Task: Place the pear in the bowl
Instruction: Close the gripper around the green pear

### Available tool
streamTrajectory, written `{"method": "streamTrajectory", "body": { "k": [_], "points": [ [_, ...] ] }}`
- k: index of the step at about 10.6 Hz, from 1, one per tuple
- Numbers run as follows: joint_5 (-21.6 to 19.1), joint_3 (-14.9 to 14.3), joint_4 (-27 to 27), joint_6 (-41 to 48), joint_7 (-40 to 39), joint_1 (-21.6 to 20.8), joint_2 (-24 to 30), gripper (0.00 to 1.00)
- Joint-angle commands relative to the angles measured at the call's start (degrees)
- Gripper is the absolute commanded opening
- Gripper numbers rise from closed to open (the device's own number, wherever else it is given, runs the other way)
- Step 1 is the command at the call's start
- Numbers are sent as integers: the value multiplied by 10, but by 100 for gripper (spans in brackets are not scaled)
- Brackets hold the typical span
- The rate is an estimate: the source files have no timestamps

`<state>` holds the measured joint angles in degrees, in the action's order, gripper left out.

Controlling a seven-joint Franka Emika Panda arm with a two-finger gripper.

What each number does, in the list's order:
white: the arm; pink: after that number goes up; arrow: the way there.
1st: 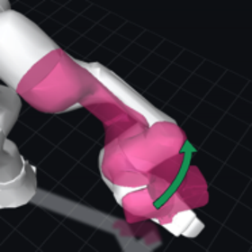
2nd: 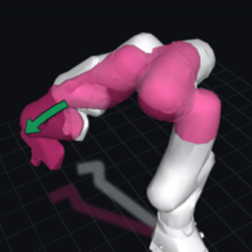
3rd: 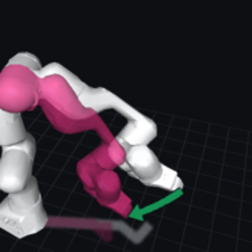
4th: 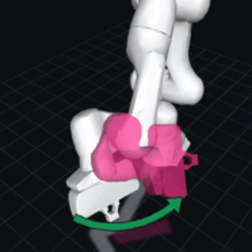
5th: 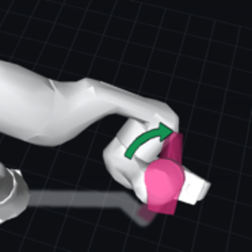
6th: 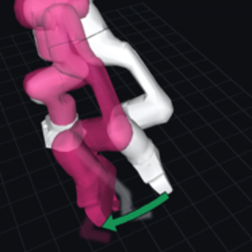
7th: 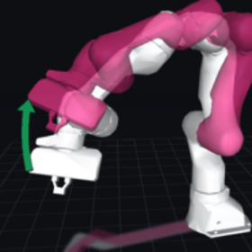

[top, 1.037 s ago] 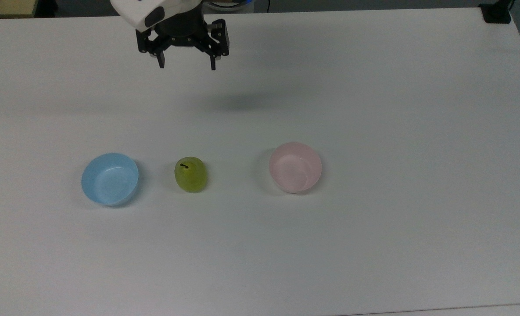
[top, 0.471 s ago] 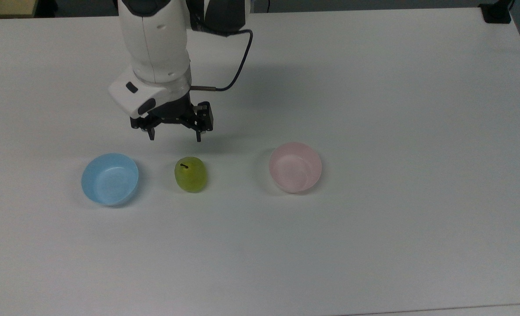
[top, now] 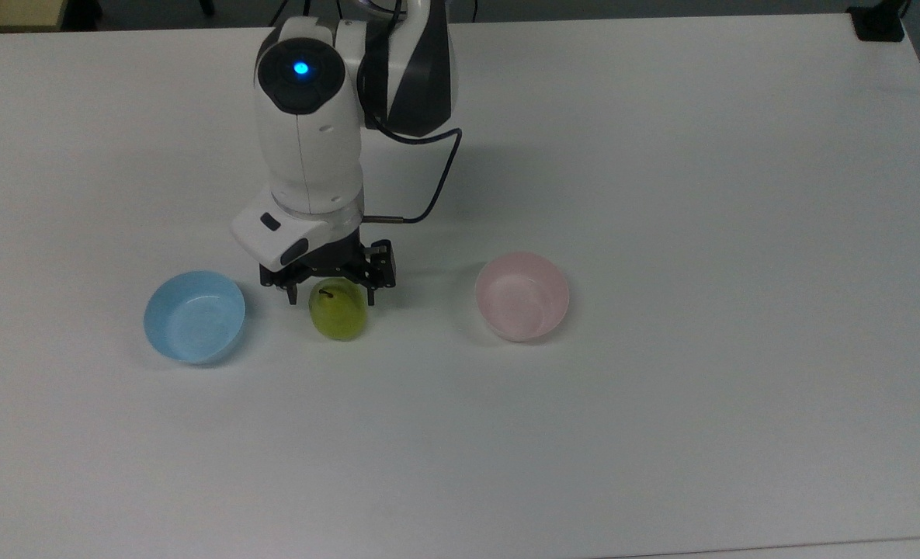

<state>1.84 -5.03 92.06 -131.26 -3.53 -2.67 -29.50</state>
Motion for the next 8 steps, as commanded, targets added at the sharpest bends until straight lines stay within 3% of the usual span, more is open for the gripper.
{"method": "streamTrajectory", "body": {
  "k": [1,2,3,4,5,6,8],
  "points": [
    [7,-3,-30,-15,21,-17,-38,100],
    [11,-4,-30,-15,20,-17,-38,100],
    [14,-3,-30,-15,20,-17,-38,90],
    [16,-4,-30,-15,19,-17,-35,47],
    [15,-4,-30,-15,19,-15,-31,25],
    [15,-7,-29,-12,17,-14,-21,17],
    [10,-9,-30,-7,19,-6,5,15]
  ]
}}
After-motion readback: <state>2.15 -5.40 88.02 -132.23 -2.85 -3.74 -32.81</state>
